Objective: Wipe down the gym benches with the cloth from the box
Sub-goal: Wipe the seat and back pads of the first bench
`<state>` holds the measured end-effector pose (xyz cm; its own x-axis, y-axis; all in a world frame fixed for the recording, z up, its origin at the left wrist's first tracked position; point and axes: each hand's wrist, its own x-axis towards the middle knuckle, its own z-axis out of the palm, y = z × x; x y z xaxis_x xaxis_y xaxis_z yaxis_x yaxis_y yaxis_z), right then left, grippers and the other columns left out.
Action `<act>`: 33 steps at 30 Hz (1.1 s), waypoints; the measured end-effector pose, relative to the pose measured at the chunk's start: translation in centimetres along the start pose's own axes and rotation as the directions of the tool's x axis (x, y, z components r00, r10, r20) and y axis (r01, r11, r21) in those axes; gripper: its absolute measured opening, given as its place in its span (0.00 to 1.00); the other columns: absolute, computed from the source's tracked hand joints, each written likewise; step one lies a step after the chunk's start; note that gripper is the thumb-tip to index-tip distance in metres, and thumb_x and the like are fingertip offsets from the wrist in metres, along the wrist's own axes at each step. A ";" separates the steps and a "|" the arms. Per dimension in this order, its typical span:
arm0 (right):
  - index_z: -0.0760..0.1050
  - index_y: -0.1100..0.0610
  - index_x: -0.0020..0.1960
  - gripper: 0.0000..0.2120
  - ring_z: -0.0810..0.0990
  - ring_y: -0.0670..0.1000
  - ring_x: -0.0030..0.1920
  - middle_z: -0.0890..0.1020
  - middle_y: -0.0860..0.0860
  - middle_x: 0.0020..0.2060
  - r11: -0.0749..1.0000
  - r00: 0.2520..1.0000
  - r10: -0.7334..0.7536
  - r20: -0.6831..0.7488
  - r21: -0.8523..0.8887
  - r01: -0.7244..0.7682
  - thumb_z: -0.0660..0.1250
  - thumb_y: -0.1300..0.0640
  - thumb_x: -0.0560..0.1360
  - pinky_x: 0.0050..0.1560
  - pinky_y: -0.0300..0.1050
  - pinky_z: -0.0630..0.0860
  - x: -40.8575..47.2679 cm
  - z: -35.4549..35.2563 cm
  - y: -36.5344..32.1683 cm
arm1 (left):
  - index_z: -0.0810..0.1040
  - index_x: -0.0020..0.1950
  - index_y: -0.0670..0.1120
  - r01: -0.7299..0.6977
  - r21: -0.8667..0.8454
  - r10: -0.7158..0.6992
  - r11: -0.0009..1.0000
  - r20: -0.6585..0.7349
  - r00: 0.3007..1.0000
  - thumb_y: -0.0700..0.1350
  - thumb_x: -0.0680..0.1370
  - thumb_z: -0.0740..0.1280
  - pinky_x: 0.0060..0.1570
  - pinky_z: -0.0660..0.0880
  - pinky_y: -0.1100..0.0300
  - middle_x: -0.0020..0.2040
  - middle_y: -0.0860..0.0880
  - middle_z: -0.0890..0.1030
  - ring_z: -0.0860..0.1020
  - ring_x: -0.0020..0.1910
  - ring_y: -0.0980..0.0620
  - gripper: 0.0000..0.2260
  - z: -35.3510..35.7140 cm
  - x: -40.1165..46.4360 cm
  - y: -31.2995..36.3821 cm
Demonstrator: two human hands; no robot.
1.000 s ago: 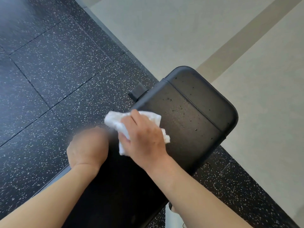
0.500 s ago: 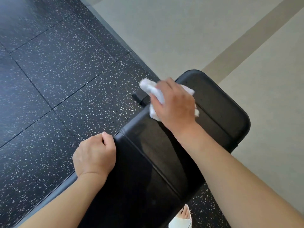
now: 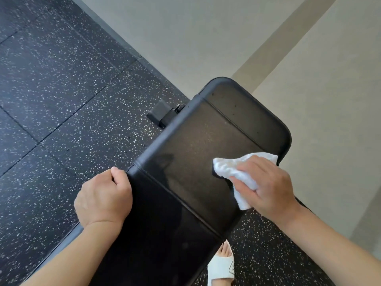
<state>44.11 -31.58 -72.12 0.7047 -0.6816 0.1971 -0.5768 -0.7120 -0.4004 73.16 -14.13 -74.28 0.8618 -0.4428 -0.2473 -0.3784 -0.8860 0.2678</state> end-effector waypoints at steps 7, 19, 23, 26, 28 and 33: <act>0.80 0.57 0.48 0.11 0.81 0.55 0.45 0.81 0.51 0.44 1.000 0.996 -0.026 -0.088 0.007 0.027 0.68 0.48 0.79 0.41 0.49 0.69 13.9 5.3 -5.1 | 0.70 0.29 0.43 -0.019 -0.008 0.019 1.000 -0.007 1.000 0.56 0.77 0.48 0.38 0.67 0.49 0.28 0.42 0.72 0.67 0.29 0.42 0.24 -0.1 -0.1 0.0; 0.79 0.54 0.48 0.09 0.77 0.51 0.43 0.77 0.47 0.44 0.995 0.996 -0.059 0.067 0.080 0.054 0.70 0.48 0.80 0.41 0.47 0.74 3.1 4.7 -8.0 | 0.70 0.28 0.44 0.023 -0.020 -0.023 1.000 0.000 1.000 0.56 0.76 0.48 0.38 0.66 0.50 0.28 0.44 0.71 0.65 0.28 0.44 0.24 -0.5 -0.2 0.6; 0.78 0.53 0.47 0.09 0.75 0.50 0.41 0.75 0.47 0.43 0.981 0.982 -0.187 0.034 0.054 0.185 0.70 0.48 0.80 0.41 0.46 0.75 2.0 5.2 -7.4 | 0.69 0.28 0.44 0.030 -0.023 -0.031 0.999 -0.009 0.999 0.56 0.77 0.49 0.36 0.63 0.51 0.26 0.46 0.70 0.65 0.27 0.47 0.24 -0.3 -0.3 0.4; 0.78 0.55 0.46 0.11 0.76 0.52 0.40 0.76 0.49 0.42 0.987 0.987 -0.160 -0.032 -0.023 0.159 0.68 0.47 0.81 0.37 0.47 0.73 6.2 6.5 -7.9 | 0.68 0.27 0.44 0.042 -0.013 -0.042 0.999 -0.009 0.999 0.55 0.78 0.50 0.36 0.65 0.51 0.26 0.46 0.70 0.66 0.27 0.45 0.24 -0.2 -0.1 0.3; 0.78 0.55 0.46 0.11 0.77 0.53 0.39 0.77 0.49 0.41 0.996 0.995 -0.081 -0.065 -0.052 0.078 0.67 0.48 0.80 0.36 0.47 0.72 9.5 7.3 -8.4 | 0.68 0.27 0.44 0.050 -0.009 -0.050 0.999 0.005 0.999 0.55 0.79 0.52 0.36 0.66 0.51 0.26 0.47 0.70 0.68 0.28 0.42 0.24 -0.2 -0.1 0.4; 0.77 0.55 0.45 0.09 0.78 0.55 0.41 0.79 0.51 0.43 0.988 0.995 0.098 0.025 -0.126 -0.094 0.67 0.50 0.77 0.36 0.48 0.66 16.4 8.5 -10.0 | 0.65 0.27 0.46 0.092 -0.013 -0.092 0.996 0.017 0.996 0.49 0.82 0.57 0.37 0.68 0.51 0.27 0.48 0.70 0.71 0.31 0.39 0.23 -0.6 0.0 0.8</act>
<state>64.95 -34.17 -72.49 0.6548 -0.7438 0.1345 -0.6882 -0.6602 -0.3008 73.04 -14.78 -73.52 0.8870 -0.3619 -0.2867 -0.2931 -0.9212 0.2558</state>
